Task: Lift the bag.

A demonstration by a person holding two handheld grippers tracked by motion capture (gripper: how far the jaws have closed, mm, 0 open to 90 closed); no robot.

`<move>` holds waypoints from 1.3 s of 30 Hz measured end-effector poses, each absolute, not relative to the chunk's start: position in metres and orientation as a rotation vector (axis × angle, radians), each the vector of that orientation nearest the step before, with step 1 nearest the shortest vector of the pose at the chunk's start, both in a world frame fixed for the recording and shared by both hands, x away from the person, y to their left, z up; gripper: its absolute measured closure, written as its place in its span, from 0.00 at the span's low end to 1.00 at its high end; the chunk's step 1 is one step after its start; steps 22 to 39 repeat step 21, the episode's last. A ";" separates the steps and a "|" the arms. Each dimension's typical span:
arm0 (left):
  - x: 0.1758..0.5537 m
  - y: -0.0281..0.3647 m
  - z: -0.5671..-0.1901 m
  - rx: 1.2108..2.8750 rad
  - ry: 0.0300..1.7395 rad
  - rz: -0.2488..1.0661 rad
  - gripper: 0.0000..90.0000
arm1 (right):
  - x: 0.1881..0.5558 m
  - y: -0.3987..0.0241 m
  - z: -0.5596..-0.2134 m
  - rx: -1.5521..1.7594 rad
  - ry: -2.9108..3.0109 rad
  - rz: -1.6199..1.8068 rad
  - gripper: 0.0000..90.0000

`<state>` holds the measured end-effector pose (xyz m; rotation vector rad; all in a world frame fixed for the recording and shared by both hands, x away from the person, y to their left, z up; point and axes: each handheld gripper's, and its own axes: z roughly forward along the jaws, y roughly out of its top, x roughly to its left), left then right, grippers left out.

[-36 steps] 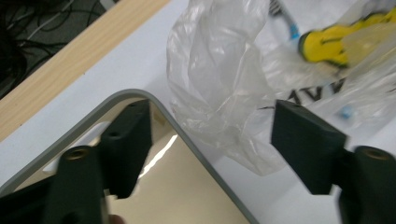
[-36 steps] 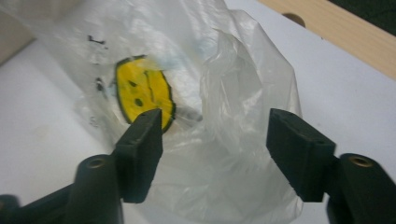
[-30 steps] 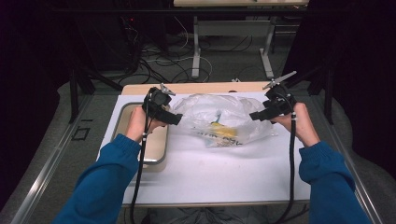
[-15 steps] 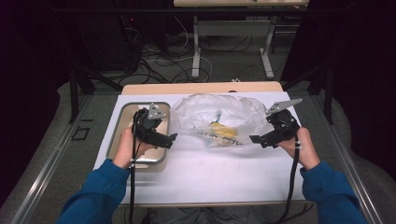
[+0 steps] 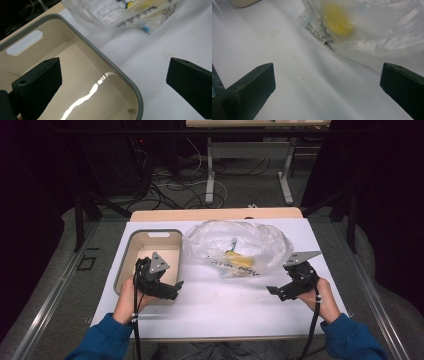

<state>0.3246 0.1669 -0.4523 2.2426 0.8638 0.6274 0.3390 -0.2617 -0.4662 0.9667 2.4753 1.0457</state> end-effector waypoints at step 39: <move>0.285 0.182 -0.482 2.270 0.862 0.613 0.00 | 0.300 -0.277 -0.489 1.001 2.427 1.112 0.00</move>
